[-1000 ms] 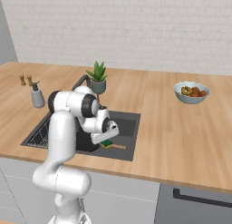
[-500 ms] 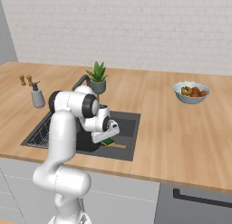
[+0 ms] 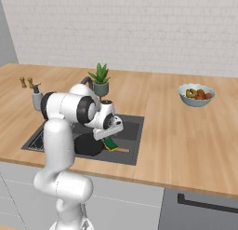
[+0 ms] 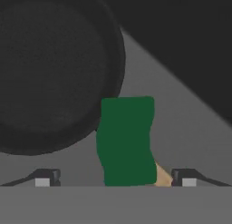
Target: Pick the pan and sponge and place them into the sink. Then turn on the water.
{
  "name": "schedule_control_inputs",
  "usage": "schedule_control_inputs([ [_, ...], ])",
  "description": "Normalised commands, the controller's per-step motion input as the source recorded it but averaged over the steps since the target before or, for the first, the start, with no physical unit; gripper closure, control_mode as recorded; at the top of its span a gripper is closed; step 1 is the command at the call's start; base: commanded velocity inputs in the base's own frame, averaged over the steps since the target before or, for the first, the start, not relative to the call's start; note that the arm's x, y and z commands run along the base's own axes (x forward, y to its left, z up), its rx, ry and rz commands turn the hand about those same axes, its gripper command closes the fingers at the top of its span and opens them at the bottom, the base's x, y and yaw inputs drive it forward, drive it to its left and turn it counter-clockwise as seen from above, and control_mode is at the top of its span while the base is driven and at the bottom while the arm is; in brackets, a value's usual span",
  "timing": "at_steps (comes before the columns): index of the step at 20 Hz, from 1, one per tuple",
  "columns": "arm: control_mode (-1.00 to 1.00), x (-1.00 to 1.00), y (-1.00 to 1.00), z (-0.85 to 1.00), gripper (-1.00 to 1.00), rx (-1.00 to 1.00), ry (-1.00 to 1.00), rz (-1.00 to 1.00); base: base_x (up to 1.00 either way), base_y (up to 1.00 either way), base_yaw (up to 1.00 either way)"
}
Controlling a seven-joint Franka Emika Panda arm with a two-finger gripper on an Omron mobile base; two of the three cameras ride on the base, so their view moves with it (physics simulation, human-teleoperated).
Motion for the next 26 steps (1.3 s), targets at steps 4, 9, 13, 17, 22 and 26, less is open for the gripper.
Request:
schedule_control_inputs([
  [4, -1.0, -0.45, -0.16, 1.0, -1.0, 0.09, 0.0, 0.0, 0.0, 0.0, 0.0],
  [9, -1.0, -0.52, -0.21, 1.0, -1.0, 0.0, 0.0, -0.02, 0.0, 0.0, 0.0],
  [13, -1.0, -0.29, -0.08, 1.0, -1.0, 0.0, 0.0, -0.07, 0.0, 0.0, 0.0],
  [17, -1.0, -0.01, -0.02, 0.78, -1.0, 0.05, 0.0, -0.09, 0.0, 0.0, 0.0],
  [22, -1.0, 0.0, -0.03, 0.05, -1.0, 0.12, 0.01, 0.0, 0.0, 0.0, 0.0],
  [26, -1.0, 0.0, 0.01, 0.03, -1.0, 0.19, -0.07, -0.21, 0.0, 0.0, 0.0],
])
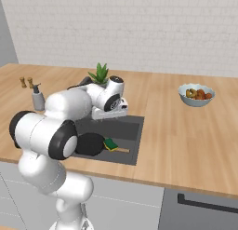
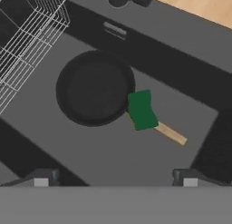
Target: Pick the pan and sponge and place them into the sink. Then turn on the water.
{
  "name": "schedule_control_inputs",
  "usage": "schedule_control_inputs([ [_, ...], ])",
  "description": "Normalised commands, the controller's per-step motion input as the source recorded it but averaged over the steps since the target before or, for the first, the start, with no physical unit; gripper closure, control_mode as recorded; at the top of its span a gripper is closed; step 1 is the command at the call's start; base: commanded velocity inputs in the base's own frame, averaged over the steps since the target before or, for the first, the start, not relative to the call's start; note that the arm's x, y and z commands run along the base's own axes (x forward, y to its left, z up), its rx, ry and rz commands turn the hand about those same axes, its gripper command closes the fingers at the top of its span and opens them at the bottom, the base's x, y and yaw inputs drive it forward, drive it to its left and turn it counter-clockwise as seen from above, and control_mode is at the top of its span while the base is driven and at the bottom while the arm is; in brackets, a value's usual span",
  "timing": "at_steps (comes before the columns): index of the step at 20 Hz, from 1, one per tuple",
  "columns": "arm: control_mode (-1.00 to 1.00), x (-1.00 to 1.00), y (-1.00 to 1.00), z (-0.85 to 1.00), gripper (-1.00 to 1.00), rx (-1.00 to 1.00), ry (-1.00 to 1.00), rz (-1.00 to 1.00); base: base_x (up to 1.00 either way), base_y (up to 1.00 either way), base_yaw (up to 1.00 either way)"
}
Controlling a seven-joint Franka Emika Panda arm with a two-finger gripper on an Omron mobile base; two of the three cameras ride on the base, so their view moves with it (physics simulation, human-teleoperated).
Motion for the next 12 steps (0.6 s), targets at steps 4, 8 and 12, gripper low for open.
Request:
schedule_control_inputs([
  [4, -1.0, 0.0, 0.23, 0.28, -1.0, 0.21, -0.05, -0.42, 0.0, 0.0, 0.0],
  [8, -1.0, 0.01, 0.67, 0.33, -1.0, 0.18, -0.09, -0.51, 0.0, 0.0, 0.0],
  [12, -1.0, 0.11, 0.89, 0.11, -1.0, 0.13, -0.06, -0.39, 0.0, 0.0, 0.0],
])
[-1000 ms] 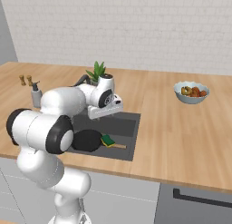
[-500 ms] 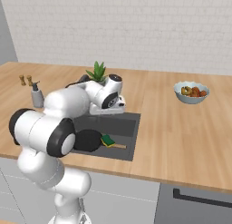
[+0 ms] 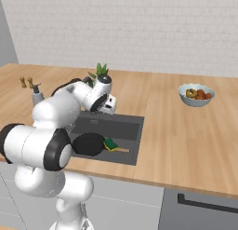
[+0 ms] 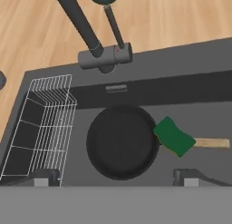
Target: Pick the pan and sponge and place them into the sink. Then turn on the water.
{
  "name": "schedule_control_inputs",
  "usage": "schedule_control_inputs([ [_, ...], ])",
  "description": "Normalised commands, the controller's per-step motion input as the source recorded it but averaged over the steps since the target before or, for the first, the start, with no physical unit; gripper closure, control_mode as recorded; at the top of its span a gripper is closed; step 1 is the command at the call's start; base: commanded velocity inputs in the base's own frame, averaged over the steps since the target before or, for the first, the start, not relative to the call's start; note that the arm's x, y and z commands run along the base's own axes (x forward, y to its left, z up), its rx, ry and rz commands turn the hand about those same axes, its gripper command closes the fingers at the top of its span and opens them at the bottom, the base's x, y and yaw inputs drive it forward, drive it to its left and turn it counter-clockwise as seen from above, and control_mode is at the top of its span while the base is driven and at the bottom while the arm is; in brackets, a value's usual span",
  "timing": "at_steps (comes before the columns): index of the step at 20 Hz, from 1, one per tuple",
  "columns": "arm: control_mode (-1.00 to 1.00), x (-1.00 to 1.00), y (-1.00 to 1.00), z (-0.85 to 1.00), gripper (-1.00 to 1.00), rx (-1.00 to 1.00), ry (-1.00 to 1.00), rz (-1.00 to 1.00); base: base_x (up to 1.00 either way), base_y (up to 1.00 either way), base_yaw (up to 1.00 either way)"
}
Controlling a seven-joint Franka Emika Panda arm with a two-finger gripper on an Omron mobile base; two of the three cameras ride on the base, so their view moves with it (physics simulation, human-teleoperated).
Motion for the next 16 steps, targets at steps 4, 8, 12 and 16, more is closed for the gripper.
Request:
schedule_control_inputs([
  [4, -1.0, 0.11, 0.2, 0.0, -1.0, 0.01, 0.0, -0.03, 0.0, 0.0, 0.0],
  [8, -1.0, 0.17, -0.02, 0.0, -1.0, 0.07, 0.0, 0.01, 0.0, 0.0, 0.0],
  [12, -1.0, 0.22, -0.12, 0.0, -1.0, 0.16, 0.0, 0.05, 0.0, 0.0, 0.0],
  [16, -1.0, 0.22, -0.09, 0.0, -1.0, 0.16, 0.0, 0.04, 0.0, 0.0, 0.0],
])
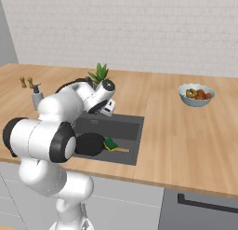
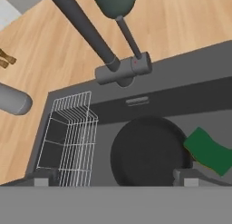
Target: Pick the pan and sponge and place them into the sink. Then turn on the water.
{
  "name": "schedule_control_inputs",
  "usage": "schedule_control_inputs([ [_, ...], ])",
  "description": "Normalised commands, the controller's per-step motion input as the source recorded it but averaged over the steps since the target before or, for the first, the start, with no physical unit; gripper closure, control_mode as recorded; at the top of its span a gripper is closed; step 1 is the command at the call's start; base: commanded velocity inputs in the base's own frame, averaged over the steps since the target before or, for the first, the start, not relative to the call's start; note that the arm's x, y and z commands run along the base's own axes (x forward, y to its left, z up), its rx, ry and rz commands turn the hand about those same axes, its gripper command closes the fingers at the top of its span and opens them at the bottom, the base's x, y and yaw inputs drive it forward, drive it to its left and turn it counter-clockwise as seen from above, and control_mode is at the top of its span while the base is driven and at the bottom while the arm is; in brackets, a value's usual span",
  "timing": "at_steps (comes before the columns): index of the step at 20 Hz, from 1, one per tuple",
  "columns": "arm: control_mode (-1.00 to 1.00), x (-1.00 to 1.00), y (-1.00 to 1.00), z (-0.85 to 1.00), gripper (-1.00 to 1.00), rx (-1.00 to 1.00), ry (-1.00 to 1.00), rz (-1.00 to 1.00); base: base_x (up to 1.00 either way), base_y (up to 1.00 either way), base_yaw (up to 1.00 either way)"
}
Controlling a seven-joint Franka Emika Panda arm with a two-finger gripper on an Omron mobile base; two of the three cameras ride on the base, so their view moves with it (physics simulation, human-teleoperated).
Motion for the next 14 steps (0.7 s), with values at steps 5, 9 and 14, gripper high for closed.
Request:
schedule_control_inputs([
  [5, -1.0, 0.16, -0.03, -0.06, -1.0, 0.11, 0.0, 0.02, 0.0, 0.0, 0.0],
  [9, -1.0, 0.1, 0.0, -0.11, -1.0, 0.05, 0.0, 0.01, 0.0, 0.0, 0.0],
  [14, -1.0, 0.05, 0.0, -0.06, -1.0, 0.06, 0.0, 0.0, 0.0, 0.0, 0.0],
])
